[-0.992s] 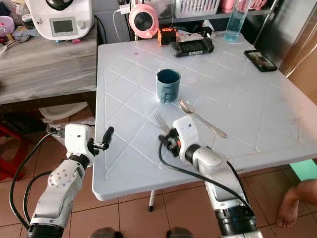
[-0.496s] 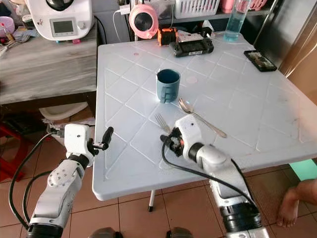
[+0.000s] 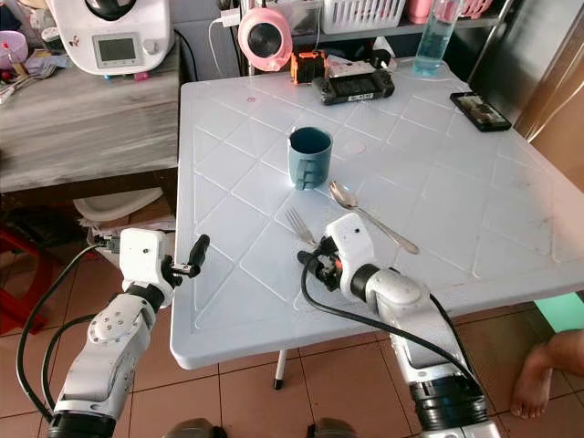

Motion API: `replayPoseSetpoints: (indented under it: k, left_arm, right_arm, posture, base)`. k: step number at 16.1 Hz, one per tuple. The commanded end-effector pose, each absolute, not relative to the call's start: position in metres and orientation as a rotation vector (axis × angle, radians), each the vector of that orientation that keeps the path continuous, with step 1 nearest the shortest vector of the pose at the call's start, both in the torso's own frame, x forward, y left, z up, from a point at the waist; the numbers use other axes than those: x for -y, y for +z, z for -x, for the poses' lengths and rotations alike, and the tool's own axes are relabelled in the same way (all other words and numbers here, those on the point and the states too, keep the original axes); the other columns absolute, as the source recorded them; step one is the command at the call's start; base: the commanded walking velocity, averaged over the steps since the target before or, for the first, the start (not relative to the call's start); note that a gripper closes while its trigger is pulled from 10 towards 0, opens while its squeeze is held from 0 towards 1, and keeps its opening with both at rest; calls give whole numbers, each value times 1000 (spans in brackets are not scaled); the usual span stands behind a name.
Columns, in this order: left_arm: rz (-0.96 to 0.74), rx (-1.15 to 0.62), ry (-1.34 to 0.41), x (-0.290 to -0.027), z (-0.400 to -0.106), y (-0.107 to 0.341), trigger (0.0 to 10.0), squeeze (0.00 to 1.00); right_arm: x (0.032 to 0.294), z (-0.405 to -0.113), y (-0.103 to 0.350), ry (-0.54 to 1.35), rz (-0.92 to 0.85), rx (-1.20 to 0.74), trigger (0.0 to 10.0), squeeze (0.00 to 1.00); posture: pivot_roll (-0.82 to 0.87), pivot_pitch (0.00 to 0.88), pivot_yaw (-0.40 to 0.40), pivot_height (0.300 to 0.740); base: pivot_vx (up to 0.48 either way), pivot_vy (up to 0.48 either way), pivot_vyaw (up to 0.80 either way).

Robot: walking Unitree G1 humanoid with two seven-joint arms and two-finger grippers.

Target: Setting the table

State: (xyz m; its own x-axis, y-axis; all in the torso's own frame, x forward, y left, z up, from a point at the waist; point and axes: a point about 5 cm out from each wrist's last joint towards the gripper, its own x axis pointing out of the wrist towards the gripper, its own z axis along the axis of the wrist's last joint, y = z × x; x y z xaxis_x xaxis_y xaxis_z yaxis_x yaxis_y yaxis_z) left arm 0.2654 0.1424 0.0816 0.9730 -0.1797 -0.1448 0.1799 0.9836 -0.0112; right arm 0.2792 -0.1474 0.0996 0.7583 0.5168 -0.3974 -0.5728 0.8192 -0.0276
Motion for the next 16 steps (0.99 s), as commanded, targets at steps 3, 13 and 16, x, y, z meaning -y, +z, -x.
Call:
replayPoseSetpoints:
  k: [3, 13, 16]
  left_arm:
    - [-19, -150, -188, -145, -266, 83, 10000, 0]
    - [-38, -159, -196, -148, -263, 84, 10000, 0]
    - [-41, -163, -196, -149, -262, 85, 10000, 0]
  right_arm:
    - [152, -282, 96, 611, 166, -398, 10000, 0]
    - [162, -291, 85, 657, 153, -440, 3373, 0]
    - [167, -296, 82, 671, 140, -444, 0, 0]
  posture:
    - [-12, 23, 55, 740]
    - [4, 41, 71, 740]
    - [8, 45, 72, 740]
  base:
    - [0, 0, 0]
    - [0, 0, 0]
    - [0, 0, 0]
